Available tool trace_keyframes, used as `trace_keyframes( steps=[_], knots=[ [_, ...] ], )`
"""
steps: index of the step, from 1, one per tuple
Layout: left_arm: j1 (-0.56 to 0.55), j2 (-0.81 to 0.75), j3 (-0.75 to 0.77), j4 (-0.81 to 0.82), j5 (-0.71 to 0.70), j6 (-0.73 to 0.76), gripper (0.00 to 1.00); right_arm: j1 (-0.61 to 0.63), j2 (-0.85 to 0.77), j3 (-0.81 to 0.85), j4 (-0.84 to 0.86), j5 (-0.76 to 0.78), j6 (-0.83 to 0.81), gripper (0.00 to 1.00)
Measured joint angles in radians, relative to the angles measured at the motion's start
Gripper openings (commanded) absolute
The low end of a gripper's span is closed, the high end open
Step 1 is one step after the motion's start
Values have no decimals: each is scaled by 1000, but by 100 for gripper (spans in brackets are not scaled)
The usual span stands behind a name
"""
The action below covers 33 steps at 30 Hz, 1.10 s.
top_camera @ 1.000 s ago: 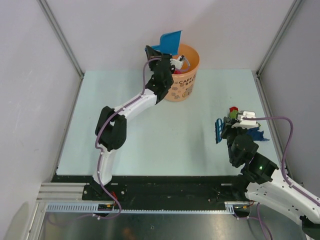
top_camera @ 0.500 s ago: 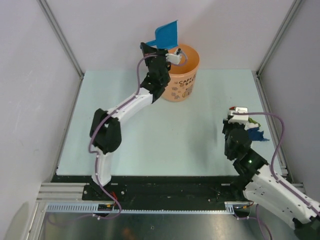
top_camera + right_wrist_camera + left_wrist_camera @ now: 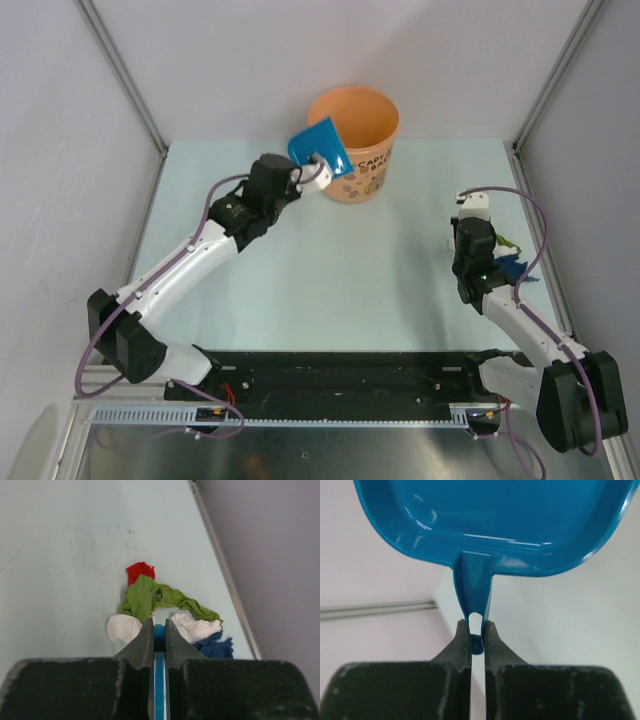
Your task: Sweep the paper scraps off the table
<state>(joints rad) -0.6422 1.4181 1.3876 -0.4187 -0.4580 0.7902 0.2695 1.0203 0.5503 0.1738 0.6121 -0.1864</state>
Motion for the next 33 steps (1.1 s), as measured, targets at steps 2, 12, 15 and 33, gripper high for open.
trace_keyframes(
  steps=[2,12,15,33],
  knots=[
    [-1,-10,-70,-47,56,-45,0,-13,39,0,12,-45,-9,0],
    [4,52,-364,-172,241,-158,0,63,119,1,18,-188,50,0],
    [6,82,-401,-175,270,-164,0,168,98,2,-14,-243,83,0],
    [5,188,-445,-177,340,-171,0,412,-172,59,-35,-240,101,0]
  ],
)
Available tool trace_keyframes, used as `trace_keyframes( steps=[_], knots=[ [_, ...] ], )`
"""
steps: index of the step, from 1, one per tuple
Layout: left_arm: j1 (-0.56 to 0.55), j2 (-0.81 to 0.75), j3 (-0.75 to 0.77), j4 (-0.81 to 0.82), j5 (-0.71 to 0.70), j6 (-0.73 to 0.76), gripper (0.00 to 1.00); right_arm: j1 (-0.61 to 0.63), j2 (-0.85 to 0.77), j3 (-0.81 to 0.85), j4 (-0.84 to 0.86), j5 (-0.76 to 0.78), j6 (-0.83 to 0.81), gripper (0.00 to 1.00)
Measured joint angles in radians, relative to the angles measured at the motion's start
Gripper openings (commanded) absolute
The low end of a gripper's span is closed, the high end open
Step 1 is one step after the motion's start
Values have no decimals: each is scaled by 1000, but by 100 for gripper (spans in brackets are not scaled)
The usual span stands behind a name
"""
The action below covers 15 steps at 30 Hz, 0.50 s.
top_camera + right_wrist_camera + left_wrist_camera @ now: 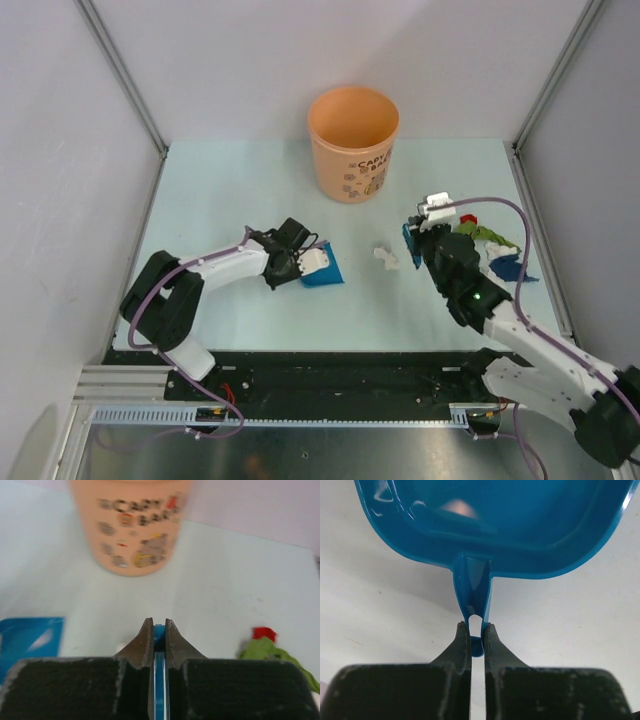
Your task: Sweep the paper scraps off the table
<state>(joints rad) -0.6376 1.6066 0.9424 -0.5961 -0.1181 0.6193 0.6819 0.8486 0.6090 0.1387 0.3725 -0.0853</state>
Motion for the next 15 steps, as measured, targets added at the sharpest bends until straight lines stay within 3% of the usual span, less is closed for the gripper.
trace_keyframes(
  steps=[7,10,15],
  knots=[
    [-31,43,5,-7,2,-18,0,-58,381,12,160,225,-19,0],
    [-39,45,11,-9,16,-19,0,17,481,10,202,253,-9,0],
    [-41,59,22,-16,21,-18,0,189,485,21,274,183,103,0]
  ],
)
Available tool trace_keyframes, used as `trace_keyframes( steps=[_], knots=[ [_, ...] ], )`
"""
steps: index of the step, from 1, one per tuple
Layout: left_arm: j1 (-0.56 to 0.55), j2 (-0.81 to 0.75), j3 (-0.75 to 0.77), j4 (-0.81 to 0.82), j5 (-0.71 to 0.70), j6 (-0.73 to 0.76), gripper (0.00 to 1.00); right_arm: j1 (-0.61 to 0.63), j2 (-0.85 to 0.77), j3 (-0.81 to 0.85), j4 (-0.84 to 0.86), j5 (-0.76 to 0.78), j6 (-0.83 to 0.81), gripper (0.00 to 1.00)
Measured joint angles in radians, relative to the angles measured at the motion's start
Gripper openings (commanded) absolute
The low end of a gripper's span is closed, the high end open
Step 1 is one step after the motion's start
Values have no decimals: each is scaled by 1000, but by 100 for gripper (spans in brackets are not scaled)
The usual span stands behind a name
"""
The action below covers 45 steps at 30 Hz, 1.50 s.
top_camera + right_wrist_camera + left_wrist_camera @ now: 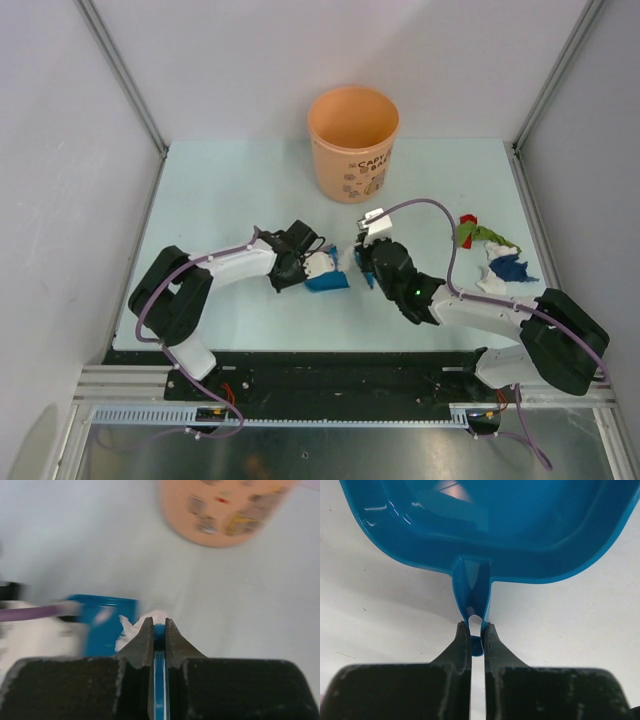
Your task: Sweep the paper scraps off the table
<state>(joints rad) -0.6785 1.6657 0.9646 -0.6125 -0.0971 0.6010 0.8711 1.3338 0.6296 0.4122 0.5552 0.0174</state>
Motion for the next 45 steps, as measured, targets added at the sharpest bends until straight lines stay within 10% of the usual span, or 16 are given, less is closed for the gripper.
trace_keyframes(
  steps=[7,25,33,45],
  knots=[
    [0,27,35,-7,5,0,0,131,-13,66,61,-79,72,0],
    [14,-111,158,-48,180,-27,0,107,-559,72,-220,313,-93,0],
    [14,-88,552,-72,78,-35,0,-77,-764,31,-410,322,-40,0],
    [18,399,1388,-57,-529,226,0,-156,-834,5,-579,262,19,0]
  ],
)
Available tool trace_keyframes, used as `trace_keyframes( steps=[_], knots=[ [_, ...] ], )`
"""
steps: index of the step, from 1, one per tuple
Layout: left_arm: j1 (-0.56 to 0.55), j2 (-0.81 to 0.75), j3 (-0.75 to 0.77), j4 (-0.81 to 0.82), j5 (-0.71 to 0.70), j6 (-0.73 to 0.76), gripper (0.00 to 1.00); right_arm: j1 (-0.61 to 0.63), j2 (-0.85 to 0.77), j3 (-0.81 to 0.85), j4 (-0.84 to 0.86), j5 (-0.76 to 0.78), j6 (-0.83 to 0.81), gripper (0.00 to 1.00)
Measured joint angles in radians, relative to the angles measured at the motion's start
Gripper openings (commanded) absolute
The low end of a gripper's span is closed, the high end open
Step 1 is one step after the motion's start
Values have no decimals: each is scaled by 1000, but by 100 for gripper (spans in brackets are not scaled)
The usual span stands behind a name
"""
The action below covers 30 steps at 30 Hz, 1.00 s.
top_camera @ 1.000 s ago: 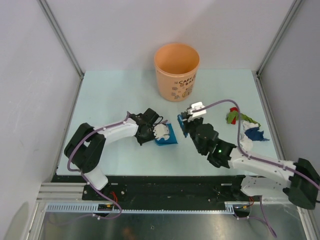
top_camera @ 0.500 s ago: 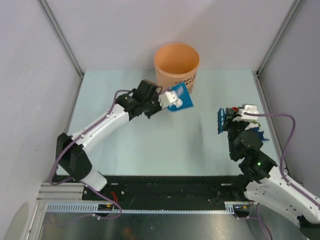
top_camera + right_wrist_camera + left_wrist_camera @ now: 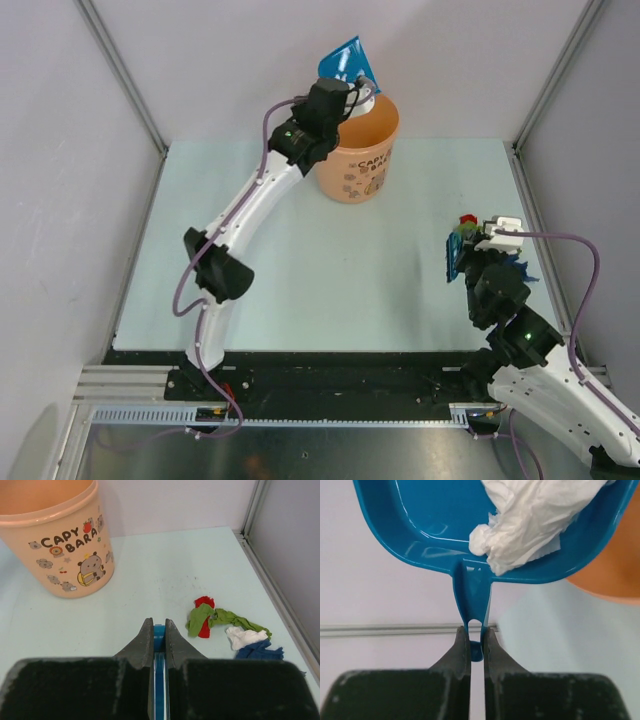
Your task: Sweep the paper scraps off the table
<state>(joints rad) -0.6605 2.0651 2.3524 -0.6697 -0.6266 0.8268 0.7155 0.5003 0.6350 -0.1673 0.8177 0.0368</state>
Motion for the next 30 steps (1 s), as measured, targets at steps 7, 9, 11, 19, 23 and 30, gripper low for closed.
trace_keyframes(
  steps=[7,9,11,19,23,30],
  knots=[
    [1,115,-40,362,-291,492,0,0,10,-1,-4,-24,13,0],
    [1,102,-190,601,-330,701,0,-1,11,-1,-4,-29,14,0],
    [1,108,-285,777,-358,864,0,-2,11,-1,-4,-37,17,0],
    [1,116,-360,1119,-404,1105,0,-3,23,-16,-4,-63,35,0],
    [1,109,-398,1186,-407,1138,0,-3,39,-20,2,-63,30,0],
    [-2,-9,-474,912,-356,791,0,-53,186,-68,230,-5,-182,0]
  ],
)
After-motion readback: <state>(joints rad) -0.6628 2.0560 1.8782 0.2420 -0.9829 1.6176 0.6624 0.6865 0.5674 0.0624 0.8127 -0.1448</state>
